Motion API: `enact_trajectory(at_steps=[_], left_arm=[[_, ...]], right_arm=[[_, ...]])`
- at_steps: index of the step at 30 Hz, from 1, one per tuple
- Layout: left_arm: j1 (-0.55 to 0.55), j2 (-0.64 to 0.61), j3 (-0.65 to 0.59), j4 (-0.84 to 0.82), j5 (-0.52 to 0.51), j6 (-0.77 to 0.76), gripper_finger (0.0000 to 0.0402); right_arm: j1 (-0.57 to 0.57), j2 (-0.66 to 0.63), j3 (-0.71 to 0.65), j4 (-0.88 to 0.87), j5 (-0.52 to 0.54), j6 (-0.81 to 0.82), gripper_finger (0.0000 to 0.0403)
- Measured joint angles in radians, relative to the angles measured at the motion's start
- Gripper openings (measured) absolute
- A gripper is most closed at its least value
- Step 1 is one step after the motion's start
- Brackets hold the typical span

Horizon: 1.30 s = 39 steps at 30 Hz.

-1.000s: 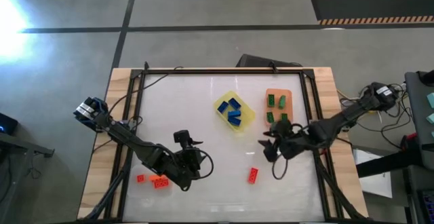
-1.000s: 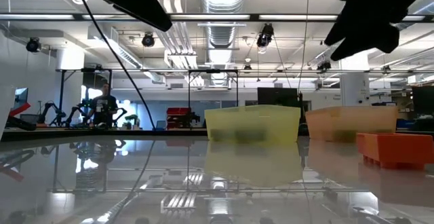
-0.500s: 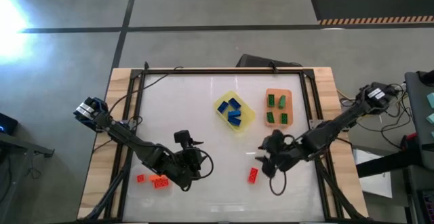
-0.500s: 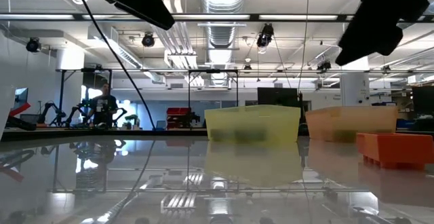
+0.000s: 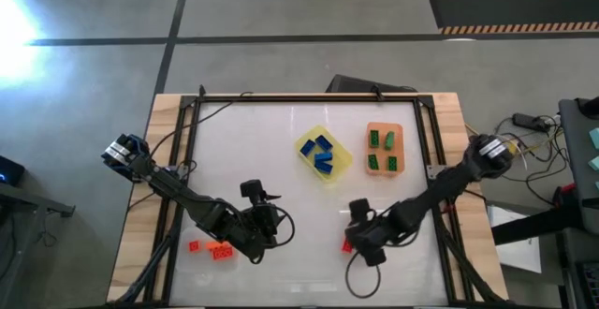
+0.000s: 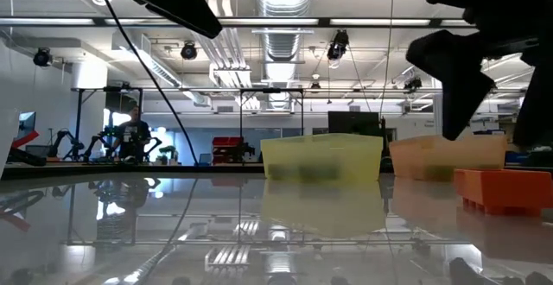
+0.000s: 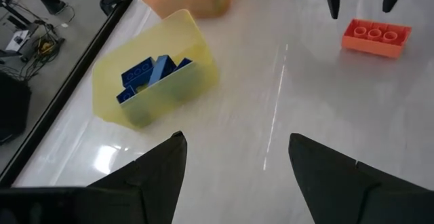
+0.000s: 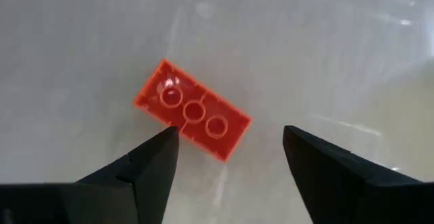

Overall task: Sort & place blocks by color
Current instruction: Put the orange game piece into the transparent bin

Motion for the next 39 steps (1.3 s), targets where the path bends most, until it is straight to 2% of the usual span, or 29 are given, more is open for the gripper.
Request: enact_trajectory(at_steps=[7,15,24,27,31,36,39], left_arm=[[0.000,0.000,0.000,0.000,0.000,0.026,0.0242],[0.000,0.000,0.000,0.001,0.000,0.026,0.0242],[0.000,0.000,0.000,0.001,0.000,0.028,0.0242],[0.000,0.000,0.000,0.002,0.000,0.028,0.0242],[0.000,0.000,0.000,0.031,0.000,0.043,0.0242],[0.000,0.000,0.000,0.184,0.008,0.201,0.0242],[0.000,-0.001,0.000,0.288,0.027,0.295,0.0242]], right_arm=[[0.004,0.132,0.160,-0.159,-0.021,-0.205,0.0293],[0.003,0.235,0.249,-0.213,-0.050,-0.366,0.0279],[-0.010,0.282,0.253,-0.207,-0.080,-0.417,0.0235],[-0.014,0.284,0.253,-0.207,-0.087,-0.417,0.0199],[-0.023,0.281,0.253,-0.207,-0.074,-0.382,0.0130],[-0.027,0.256,0.247,-0.233,-0.058,-0.287,0.0125],[-0.024,0.215,0.227,-0.227,0.022,-0.233,0.0125]])
